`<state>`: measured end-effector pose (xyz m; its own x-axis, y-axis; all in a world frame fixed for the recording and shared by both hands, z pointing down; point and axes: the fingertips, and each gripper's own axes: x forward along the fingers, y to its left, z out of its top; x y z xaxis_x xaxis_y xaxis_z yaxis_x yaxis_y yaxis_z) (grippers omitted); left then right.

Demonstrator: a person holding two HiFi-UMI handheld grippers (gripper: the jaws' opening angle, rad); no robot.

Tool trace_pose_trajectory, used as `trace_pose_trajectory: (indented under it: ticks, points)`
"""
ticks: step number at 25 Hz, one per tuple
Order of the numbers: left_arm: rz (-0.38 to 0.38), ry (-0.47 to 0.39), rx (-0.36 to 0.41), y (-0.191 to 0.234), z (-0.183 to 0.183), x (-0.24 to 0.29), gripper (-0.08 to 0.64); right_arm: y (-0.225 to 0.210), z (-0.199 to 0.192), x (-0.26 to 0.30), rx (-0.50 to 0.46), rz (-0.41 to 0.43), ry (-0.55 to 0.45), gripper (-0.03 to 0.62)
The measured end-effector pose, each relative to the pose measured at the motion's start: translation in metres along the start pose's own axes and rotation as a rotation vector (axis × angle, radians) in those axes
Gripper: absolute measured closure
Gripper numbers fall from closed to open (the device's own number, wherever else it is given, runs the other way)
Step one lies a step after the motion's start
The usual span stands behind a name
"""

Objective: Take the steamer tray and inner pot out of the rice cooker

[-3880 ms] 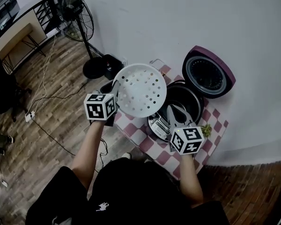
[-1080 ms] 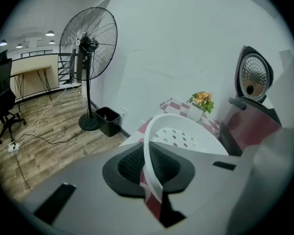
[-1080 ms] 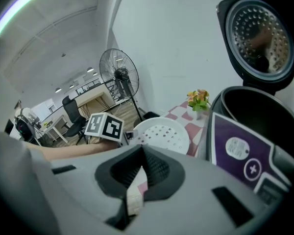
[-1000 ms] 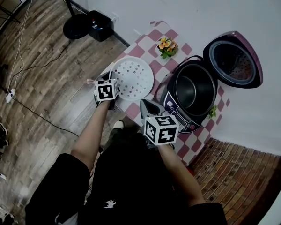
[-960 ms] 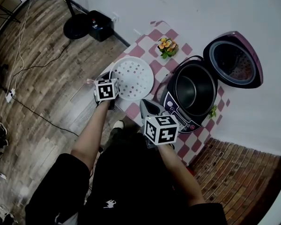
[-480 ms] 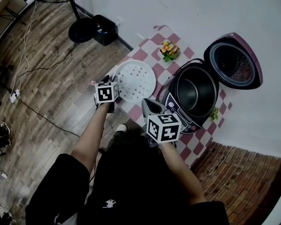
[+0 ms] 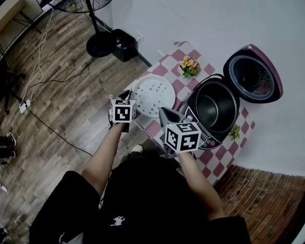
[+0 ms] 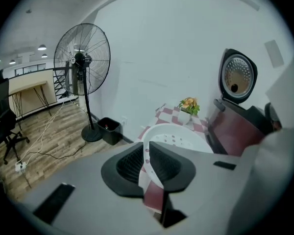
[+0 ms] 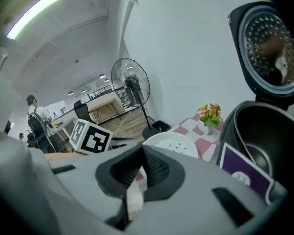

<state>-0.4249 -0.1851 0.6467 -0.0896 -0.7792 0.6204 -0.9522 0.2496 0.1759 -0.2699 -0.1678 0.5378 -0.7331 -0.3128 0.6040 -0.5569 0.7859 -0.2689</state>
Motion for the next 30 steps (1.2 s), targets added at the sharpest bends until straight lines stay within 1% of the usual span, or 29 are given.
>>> trace_pose_trajectory:
  ticks: [5, 8, 13, 17, 25, 27, 30]
  points:
    - [0.004, -0.041, 0.046, -0.006, 0.017, -0.021, 0.549, 0.002, 0.008, -0.005, 0.001, 0.033, -0.030, 0.591]
    - [0.017, -0.064, 0.063, -0.007, 0.027, -0.035, 0.551, 0.002, 0.013, -0.009, 0.008, 0.049, -0.054, 0.591]
    - [0.026, -0.109, 0.056, -0.016, 0.039, -0.059, 0.555, -0.003, 0.021, -0.024, -0.001, 0.065, -0.088, 0.591]
    - [0.030, -0.154, 0.039, -0.031, 0.053, -0.078, 0.555, -0.010, 0.032, -0.046, -0.024, 0.097, -0.134, 0.591]
    - [0.010, -0.236, 0.018, -0.076, 0.078, -0.114, 0.557, -0.036, 0.047, -0.096, -0.057, 0.117, -0.217, 0.591]
    - [-0.010, -0.237, 0.039, -0.092, 0.082, -0.120, 0.557, -0.046, 0.050, -0.107, -0.057, 0.111, -0.236, 0.591]
    - [-0.026, -0.250, 0.093, -0.116, 0.090, -0.126, 0.557, -0.065, 0.054, -0.123, -0.061, 0.096, -0.257, 0.591]
